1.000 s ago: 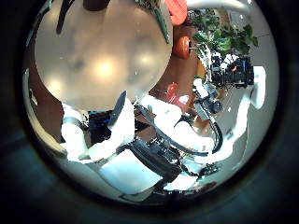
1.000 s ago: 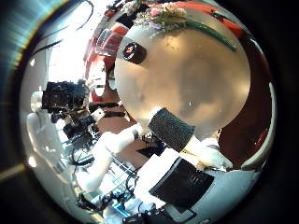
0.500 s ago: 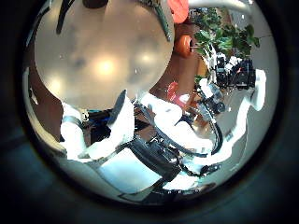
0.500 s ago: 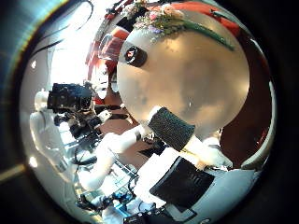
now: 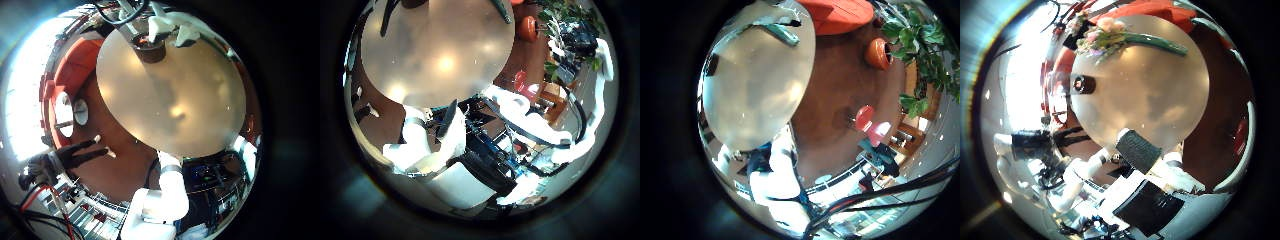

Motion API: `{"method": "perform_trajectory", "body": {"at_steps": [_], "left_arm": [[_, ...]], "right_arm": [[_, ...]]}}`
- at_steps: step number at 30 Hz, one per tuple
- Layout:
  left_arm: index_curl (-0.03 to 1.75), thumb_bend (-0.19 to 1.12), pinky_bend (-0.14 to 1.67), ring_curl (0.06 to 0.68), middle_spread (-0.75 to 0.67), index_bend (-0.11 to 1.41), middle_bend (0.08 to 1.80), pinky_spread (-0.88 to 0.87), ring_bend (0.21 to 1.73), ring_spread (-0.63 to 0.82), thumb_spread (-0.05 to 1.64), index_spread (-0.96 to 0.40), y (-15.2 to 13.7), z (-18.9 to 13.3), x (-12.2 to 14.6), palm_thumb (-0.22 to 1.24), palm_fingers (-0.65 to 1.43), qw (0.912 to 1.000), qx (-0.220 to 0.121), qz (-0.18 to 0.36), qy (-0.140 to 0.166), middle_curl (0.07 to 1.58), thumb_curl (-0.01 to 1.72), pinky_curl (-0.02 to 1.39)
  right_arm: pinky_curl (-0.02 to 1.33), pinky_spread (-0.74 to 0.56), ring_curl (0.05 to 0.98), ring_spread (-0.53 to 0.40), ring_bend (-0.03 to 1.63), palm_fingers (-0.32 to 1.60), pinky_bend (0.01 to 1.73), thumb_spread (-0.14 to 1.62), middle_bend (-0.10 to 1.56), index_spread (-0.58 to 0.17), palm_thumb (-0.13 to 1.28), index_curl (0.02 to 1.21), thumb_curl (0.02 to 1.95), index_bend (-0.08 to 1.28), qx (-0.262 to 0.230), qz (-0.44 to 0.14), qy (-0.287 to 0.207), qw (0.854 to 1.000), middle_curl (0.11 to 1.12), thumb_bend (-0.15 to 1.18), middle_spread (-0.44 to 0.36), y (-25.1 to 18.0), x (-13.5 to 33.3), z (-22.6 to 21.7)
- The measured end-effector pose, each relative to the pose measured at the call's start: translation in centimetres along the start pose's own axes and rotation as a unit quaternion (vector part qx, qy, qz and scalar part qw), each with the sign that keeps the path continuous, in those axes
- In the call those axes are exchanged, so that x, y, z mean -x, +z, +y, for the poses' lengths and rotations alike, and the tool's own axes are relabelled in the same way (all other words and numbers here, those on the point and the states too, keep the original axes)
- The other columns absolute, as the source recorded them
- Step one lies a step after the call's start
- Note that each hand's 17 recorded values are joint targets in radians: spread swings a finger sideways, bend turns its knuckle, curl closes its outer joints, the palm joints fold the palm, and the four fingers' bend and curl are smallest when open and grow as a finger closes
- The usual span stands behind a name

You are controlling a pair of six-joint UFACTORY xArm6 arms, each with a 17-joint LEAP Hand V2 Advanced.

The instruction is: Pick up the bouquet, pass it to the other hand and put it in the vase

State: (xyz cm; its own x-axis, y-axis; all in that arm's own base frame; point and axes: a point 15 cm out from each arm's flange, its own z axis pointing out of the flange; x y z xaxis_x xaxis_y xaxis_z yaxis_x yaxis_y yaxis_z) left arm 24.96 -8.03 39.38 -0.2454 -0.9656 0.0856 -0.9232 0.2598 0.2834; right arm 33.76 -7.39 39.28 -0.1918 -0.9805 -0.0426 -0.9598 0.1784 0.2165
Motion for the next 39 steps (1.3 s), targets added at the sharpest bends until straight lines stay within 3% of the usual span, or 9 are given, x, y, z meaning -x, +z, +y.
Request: {"method": "perform_trajectory", "body": {"at_steps": [3,7,20,24,31,39], "left_arm": [[0.41,-0.02,0.21,0.207,0.35,0.19,0.17,0.53,0.44,0.54,1.13,-0.04,0.2,-0.1,0.1,0.39,0.14,1.0000,0.002,0.000,0.010,0.26,0.32,0.33],[0.41,-0.02,0.21,0.207,0.35,0.19,0.17,0.53,0.44,0.54,1.14,-0.04,0.2,-0.1,0.8,0.39,0.14,0.9999,0.002,0.003,0.010,0.26,0.32,0.33],[0.41,-0.02,0.21,0.206,0.35,0.19,0.17,0.53,0.44,0.54,1.14,-0.04,0.5,-0.4,0.9,0.38,0.14,0.9998,0.009,0.007,0.015,0.26,0.32,0.33],[0.41,-0.02,0.21,0.206,0.35,0.19,0.17,0.53,0.44,0.54,1.14,-0.04,0.6,-0.3,1.2,0.38,0.14,0.9999,0.010,0.008,0.011,0.26,0.32,0.33],[0.41,-0.02,0.22,0.207,0.35,0.19,0.17,0.53,0.44,0.54,1.14,-0.04,0.8,-0.1,1.4,0.38,0.14,0.9999,0.014,0.006,0.008,0.26,0.32,0.34],[0.41,-0.02,0.22,0.207,0.35,0.19,0.17,0.53,0.44,0.54,1.14,-0.04,0.8,0.0,1.4,0.38,0.13,0.9998,0.018,0.004,0.007,0.27,0.32,0.34]], "right_arm": [[0.08,0.21,0.233,-0.086,0.84,0.34,0.85,1.08,0.36,-0.210,0.42,0.24,0.34,0.15,0.004,-0.002,0.009,1.000,0.41,-0.01,-0.026,0.9,-1.0,-3.1],[0.07,0.19,0.239,-0.107,0.84,0.29,0.82,1.07,0.35,-0.216,0.58,0.27,0.38,0.19,0.019,-0.003,0.010,1.000,0.41,0.01,-0.040,3.0,-1.4,-6.1],[0.06,0.21,0.213,-0.046,0.70,0.24,0.72,1.05,0.35,-0.230,0.61,0.34,0.43,0.22,0.090,-0.004,0.004,0.996,0.41,-0.02,-0.031,9.8,-1.5,-14.1],[0.06,0.22,0.205,-0.026,0.66,0.25,0.66,1.05,0.33,-0.236,0.61,0.36,0.44,0.22,0.106,-0.003,0.004,0.994,0.40,-0.02,-0.024,11.9,-1.5,-15.6],[0.07,0.23,0.205,-0.008,0.63,0.27,0.61,1.05,0.30,-0.239,0.60,0.37,0.44,0.20,0.081,0.001,-0.002,0.997,0.40,-0.03,-0.021,12.8,-0.7,-17.7],[0.09,0.26,0.219,0.000,0.64,0.25,0.60,1.06,0.30,-0.224,0.60,0.35,0.43,0.15,0.104,0.001,-0.004,0.995,0.40,-0.02,0.001,15.5,0.0,-18.3]]}}
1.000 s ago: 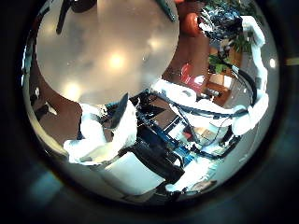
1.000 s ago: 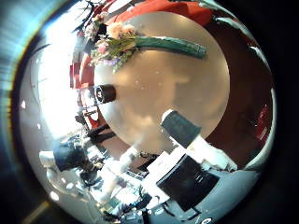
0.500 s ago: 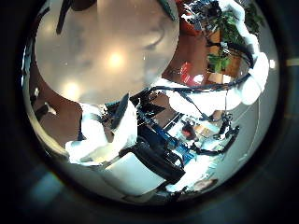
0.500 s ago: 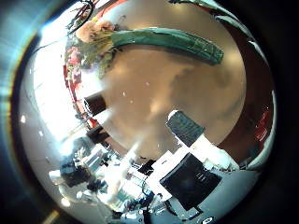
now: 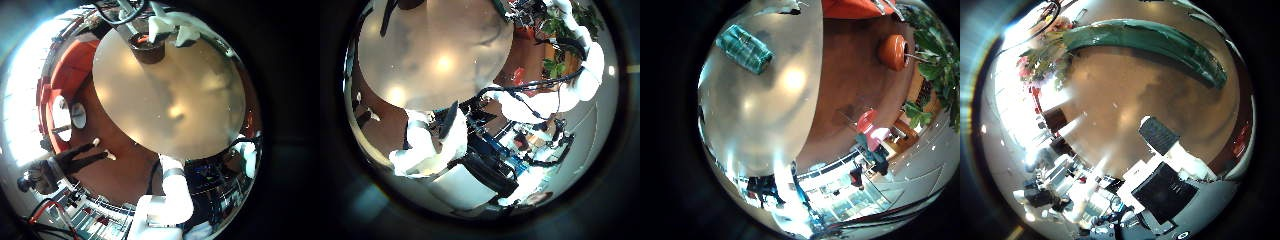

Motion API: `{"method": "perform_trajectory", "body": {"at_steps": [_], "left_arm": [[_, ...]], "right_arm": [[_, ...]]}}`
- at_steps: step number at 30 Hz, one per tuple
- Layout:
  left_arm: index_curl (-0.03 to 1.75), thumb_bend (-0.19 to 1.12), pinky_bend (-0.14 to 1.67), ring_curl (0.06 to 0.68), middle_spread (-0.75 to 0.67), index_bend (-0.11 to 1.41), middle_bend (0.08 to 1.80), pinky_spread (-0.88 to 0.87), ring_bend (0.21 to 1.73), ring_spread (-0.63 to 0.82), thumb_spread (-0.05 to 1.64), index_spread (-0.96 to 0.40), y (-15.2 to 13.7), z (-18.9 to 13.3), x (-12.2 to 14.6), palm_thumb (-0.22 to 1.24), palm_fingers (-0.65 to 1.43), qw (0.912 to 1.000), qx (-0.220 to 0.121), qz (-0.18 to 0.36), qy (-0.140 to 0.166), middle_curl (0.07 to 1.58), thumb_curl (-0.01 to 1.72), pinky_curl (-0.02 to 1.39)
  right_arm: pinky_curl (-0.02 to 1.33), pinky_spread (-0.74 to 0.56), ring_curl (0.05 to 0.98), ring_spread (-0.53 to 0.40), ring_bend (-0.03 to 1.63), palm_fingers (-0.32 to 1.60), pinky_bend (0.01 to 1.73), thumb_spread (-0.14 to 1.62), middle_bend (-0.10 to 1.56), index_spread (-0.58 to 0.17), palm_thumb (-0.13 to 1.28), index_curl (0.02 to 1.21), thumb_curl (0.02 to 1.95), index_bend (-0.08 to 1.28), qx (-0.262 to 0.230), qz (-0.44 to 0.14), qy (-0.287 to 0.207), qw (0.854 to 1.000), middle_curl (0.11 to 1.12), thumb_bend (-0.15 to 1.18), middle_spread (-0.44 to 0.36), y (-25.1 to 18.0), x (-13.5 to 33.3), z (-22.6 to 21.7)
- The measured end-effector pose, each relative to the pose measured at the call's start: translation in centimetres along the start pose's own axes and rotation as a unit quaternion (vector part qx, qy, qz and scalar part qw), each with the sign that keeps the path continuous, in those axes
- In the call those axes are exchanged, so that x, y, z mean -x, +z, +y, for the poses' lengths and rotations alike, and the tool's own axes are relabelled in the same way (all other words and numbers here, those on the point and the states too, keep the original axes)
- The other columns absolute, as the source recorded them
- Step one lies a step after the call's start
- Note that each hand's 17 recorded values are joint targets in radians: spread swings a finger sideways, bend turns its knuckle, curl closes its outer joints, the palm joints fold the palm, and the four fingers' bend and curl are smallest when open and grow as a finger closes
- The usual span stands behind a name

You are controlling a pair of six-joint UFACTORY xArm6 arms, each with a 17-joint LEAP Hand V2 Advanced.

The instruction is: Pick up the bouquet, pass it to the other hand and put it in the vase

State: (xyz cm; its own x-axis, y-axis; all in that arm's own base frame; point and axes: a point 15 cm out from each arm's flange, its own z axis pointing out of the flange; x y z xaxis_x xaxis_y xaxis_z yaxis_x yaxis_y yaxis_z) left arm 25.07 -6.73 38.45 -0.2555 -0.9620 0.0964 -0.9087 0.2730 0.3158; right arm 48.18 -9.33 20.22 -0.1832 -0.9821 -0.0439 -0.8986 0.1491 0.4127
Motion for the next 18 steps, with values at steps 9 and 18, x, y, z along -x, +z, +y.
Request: {"method": "perform_trajectory", "body": {"at_steps": [9,18], "left_arm": [[0.41,-0.02,0.22,0.206,0.35,0.19,0.17,0.53,0.44,0.54,1.14,-0.04,0.1,0.2,0.2,0.38,0.13,1.0000,0.001,-0.003,-0.002,0.27,0.32,0.34],[0.41,-0.02,0.22,0.206,0.35,0.19,0.17,0.53,0.45,0.54,1.14,-0.04,0.2,-0.1,0.4,0.38,0.13,1.0000,0.005,-0.005,-0.004,0.27,0.31,0.34]], "right_arm": [[0.12,0.28,0.229,0.015,0.66,0.26,0.59,1.07,0.30,-0.207,0.61,0.33,0.43,0.17,-0.012,0.001,0.027,1.000,0.40,-0.02,0.011,2.1,-0.3,-2.8],[0.13,0.29,0.234,0.017,0.65,0.27,0.58,1.08,0.30,-0.199,0.61,0.34,0.42,0.17,-0.027,-0.001,0.034,0.999,0.40,-0.02,0.013,1.9,-0.6,-3.6]]}}
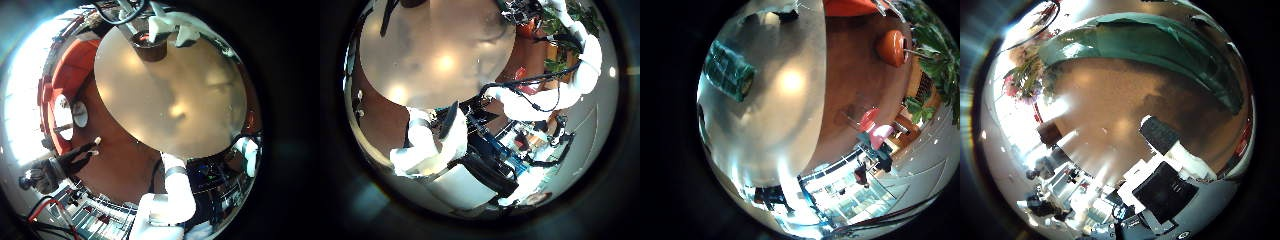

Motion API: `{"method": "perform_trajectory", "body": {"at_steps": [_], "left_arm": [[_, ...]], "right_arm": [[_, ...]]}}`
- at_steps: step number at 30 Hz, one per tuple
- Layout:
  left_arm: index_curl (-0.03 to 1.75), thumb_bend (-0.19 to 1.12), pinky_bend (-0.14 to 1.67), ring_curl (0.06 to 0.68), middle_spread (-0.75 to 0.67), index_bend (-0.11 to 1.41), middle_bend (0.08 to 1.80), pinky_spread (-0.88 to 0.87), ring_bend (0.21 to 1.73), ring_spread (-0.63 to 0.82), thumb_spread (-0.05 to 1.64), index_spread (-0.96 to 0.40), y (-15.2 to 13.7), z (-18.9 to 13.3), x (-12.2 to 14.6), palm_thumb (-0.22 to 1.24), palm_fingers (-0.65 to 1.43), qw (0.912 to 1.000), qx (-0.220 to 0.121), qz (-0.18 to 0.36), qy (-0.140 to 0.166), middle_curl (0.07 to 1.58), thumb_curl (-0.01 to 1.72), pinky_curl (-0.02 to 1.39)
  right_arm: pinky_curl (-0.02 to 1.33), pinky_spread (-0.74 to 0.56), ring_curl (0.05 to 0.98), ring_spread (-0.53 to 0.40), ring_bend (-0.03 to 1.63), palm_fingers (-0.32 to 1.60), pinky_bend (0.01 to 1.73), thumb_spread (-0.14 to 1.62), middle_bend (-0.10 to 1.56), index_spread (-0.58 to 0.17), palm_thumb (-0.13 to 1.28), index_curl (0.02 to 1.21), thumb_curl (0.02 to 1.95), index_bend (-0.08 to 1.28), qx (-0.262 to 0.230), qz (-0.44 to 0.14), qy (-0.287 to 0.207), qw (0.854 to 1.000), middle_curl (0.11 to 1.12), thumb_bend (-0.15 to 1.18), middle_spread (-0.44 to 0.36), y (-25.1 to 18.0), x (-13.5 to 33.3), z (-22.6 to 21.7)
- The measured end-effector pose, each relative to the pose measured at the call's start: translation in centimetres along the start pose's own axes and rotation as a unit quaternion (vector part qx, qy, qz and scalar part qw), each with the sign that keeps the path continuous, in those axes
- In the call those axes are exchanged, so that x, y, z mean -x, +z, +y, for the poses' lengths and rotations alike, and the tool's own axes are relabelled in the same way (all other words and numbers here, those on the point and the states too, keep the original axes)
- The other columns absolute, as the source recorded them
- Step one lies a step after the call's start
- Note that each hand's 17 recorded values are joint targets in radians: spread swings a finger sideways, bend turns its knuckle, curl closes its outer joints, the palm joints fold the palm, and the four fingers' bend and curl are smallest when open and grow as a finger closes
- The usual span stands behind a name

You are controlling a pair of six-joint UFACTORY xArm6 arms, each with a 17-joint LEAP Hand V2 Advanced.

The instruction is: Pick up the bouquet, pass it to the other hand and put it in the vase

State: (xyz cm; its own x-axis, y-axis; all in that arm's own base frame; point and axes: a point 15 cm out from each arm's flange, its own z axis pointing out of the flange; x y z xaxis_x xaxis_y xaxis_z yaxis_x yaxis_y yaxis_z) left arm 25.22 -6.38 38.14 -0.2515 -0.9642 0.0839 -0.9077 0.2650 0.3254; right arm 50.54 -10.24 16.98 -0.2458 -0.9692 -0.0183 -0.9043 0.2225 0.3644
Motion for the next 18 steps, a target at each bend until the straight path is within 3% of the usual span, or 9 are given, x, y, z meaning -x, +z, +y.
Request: {"method": "perform_trajectory", "body": {"at_steps": [14,18], "left_arm": [[0.41,-0.02,0.22,0.206,0.35,0.19,0.17,0.53,0.45,0.54,1.14,-0.04,0.1,0.1,0.2,0.38,0.13,1.0000,0.000,0.000,-0.001,0.26,0.31,0.34],[0.41,-0.02,0.22,0.206,0.35,0.19,0.17,0.53,0.45,0.54,1.14,-0.04,0.3,0.0,0.3,0.39,0.13,1.0000,0.004,0.000,-0.001,0.26,0.32,0.34]], "right_arm": [[0.14,0.30,0.228,0.018,0.59,0.30,0.52,1.11,0.32,-0.210,0.55,0.36,0.41,0.19,0.010,0.006,0.008,1.000,0.40,-0.02,-0.003,1.3,-0.3,-0.9],[0.12,0.24,0.231,-0.023,0.64,0.47,0.47,1.11,0.35,-0.234,0.58,0.37,0.42,0.22,0.013,0.007,0.006,1.000,0.41,-0.01,-0.018,1.5,-0.1,-0.9]]}}
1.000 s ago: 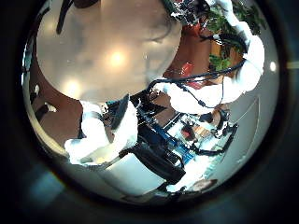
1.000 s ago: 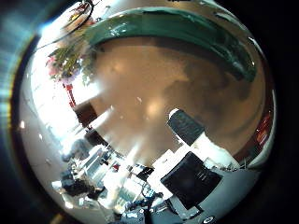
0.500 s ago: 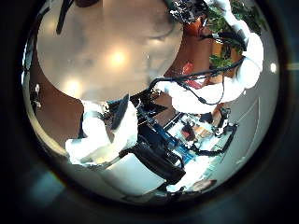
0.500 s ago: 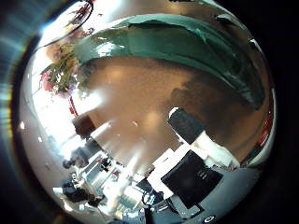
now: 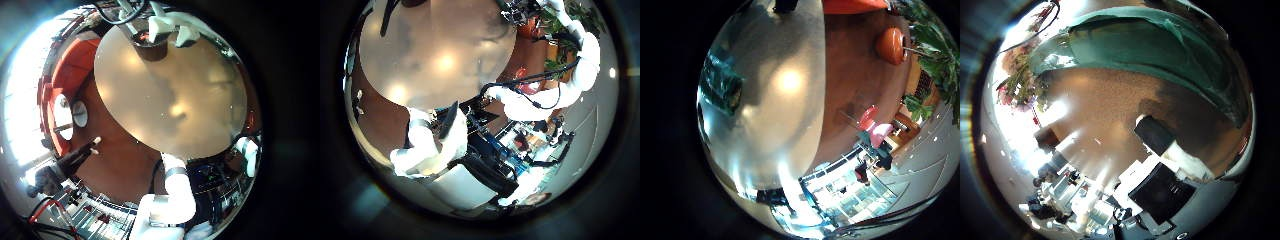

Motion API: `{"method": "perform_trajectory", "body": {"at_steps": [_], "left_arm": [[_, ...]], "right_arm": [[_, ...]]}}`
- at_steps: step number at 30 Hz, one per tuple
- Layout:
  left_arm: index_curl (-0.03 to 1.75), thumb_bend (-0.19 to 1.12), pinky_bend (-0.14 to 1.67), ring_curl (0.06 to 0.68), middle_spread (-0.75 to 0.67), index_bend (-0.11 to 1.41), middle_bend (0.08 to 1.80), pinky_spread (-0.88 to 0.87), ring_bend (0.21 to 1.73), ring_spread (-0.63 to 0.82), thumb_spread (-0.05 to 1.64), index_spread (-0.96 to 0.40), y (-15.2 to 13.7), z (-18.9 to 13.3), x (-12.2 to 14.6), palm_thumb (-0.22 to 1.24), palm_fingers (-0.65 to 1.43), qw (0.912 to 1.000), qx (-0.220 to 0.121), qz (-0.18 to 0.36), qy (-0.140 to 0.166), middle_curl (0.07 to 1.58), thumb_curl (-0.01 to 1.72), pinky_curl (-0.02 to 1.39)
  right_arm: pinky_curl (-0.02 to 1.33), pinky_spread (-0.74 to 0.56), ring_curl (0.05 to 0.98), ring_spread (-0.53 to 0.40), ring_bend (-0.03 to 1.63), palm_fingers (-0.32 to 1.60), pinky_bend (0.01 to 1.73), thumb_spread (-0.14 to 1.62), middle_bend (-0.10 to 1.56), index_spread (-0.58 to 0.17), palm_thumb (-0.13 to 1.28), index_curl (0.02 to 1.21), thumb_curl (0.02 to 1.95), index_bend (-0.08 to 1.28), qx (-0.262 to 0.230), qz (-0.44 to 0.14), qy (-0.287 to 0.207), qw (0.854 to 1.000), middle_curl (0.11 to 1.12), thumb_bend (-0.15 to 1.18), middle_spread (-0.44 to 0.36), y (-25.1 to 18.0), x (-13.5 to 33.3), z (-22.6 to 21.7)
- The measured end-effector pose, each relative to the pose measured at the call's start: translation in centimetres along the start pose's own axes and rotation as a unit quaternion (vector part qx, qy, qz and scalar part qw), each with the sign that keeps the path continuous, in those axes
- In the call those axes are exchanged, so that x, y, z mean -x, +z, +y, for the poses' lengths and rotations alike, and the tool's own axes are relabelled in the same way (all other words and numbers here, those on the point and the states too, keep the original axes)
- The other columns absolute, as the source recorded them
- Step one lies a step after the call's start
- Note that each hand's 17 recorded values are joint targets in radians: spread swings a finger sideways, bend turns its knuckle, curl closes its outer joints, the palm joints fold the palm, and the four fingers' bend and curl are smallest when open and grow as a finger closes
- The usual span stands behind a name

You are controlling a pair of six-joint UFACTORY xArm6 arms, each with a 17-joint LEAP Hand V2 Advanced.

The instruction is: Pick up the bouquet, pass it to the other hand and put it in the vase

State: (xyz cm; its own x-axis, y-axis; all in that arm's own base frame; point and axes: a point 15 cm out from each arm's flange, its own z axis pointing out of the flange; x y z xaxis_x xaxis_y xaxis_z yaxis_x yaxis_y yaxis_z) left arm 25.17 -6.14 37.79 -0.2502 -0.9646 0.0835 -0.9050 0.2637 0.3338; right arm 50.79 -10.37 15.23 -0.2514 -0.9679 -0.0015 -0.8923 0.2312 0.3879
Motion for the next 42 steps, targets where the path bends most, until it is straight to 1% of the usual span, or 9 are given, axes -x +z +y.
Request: {"method": "perform_trajectory", "body": {"at_steps": [4,7,8,10,14,20,29,37,42], "left_arm": [[0.41,-0.02,0.22,0.205,0.35,0.19,0.17,0.53,0.45,0.54,1.14,-0.04,-0.6,-0.2,-0.1,0.39,0.13,0.9999,-0.009,0.000,0.006,0.26,0.32,0.33],[0.41,-0.02,0.22,0.204,0.35,0.19,0.17,0.52,0.45,0.54,1.14,-0.04,-1.6,-0.7,0.2,0.39,0.13,0.9995,-0.032,0.000,0.005,0.27,0.32,0.33],[0.41,-0.02,0.22,0.204,0.35,0.19,0.17,0.52,0.45,0.54,1.14,-0.04,-1.7,-0.7,0.4,0.39,0.13,0.9994,-0.034,0.000,0.003,0.27,0.32,0.33],[0.41,-0.02,0.22,0.202,0.35,0.19,0.18,0.52,0.45,0.54,1.14,-0.04,-1.9,-0.7,0.6,0.39,0.13,0.9993,-0.037,0.000,0.003,0.27,0.32,0.33],[0.41,-0.02,0.22,0.201,0.35,0.19,0.17,0.53,0.45,0.54,1.14,-0.04,-1.7,-0.8,0.5,0.39,0.13,0.9994,-0.033,0.003,0.006,0.27,0.32,0.33],[0.40,-0.02,0.22,0.201,0.35,0.19,0.17,0.53,0.45,0.54,1.14,-0.04,-1.5,-0.8,0.6,0.39,0.13,0.9995,-0.029,0.002,0.007,0.27,0.32,0.33],[0.40,-0.02,0.22,0.202,0.35,0.19,0.17,0.53,0.45,0.54,1.14,-0.04,-1.6,-0.7,0.9,0.40,0.13,0.9994,-0.033,0.006,0.010,0.27,0.32,0.33],[0.41,-0.02,0.22,0.202,0.35,0.19,0.17,0.53,0.45,0.54,1.14,-0.04,-2.0,-0.5,1.4,0.39,0.14,0.9991,-0.042,0.008,0.004,0.27,0.32,0.33],[0.41,-0.02,0.22,0.201,0.34,0.19,0.17,0.52,0.45,0.54,1.14,-0.04,-2.9,-0.5,2.0,0.39,0.15,0.9984,-0.055,0.014,-0.005,0.27,0.32,0.33]], "right_arm": [[0.08,0.11,0.237,-0.138,0.74,0.85,0.46,1.09,0.47,-0.308,0.65,0.38,0.44,0.29,0.007,0.000,-0.005,1.000,0.44,0.00,-0.101,0.2,0.0,0.3],[0.08,-0.02,0.285,-0.207,0.82,1.01,0.53,1.05,0.50,-0.351,0.69,0.43,0.46,0.33,0.017,0.001,-0.010,1.000,0.47,-0.01,-0.158,0.4,0.2,0.8],[0.10,-0.09,0.293,-0.225,0.84,1.10,0.61,1.04,0.51,-0.368,0.70,0.43,0.47,0.31,0.024,0.002,-0.012,1.000,0.48,-0.01,-0.184,0.5,0.3,1.1],[0.14,-0.28,0.333,-0.254,0.89,1.33,0.75,1.01,0.59,-0.403,0.74,0.49,0.49,0.41,0.037,0.005,-0.020,0.999,0.52,-0.01,-0.238,1.2,0.7,1.4],[0.24,-0.39,0.403,-0.254,1.03,1.48,0.95,0.95,0.83,-0.410,0.86,0.60,0.53,0.61,0.043,0.005,-0.030,0.999,0.61,0.00,-0.246,1.3,1.1,1.7],[0.38,-0.32,0.512,-0.242,1.26,1.31,1.27,0.89,1.06,-0.397,1.02,0.75,0.59,0.86,0.021,-0.005,-0.031,0.999,0.74,0.03,-0.245,-1.1,1.2,2.2],[0.52,-0.22,0.621,-0.217,1.42,1.15,1.46,0.89,1.27,-0.325,1.17,0.89,0.71,1.08,-0.132,-0.026,-0.039,0.990,0.84,0.08,-0.199,-13.0,1.7,5.7],[0.59,-0.18,0.665,-0.202,1.46,1.11,1.46,0.89,1.33,-0.282,1.17,0.93,0.82,1.14,-0.255,-0.026,-0.092,0.962,0.86,0.07,-0.165,-22.4,2.2,12.5],[0.62,-0.17,0.677,-0.197,1.47,1.11,1.44,0.89,1.35,-0.266,1.17,0.93,0.86,1.15,-0.320,-0.072,-0.111,0.938,0.86,0.06,-0.155,-27.2,2.7,16.1]]}}
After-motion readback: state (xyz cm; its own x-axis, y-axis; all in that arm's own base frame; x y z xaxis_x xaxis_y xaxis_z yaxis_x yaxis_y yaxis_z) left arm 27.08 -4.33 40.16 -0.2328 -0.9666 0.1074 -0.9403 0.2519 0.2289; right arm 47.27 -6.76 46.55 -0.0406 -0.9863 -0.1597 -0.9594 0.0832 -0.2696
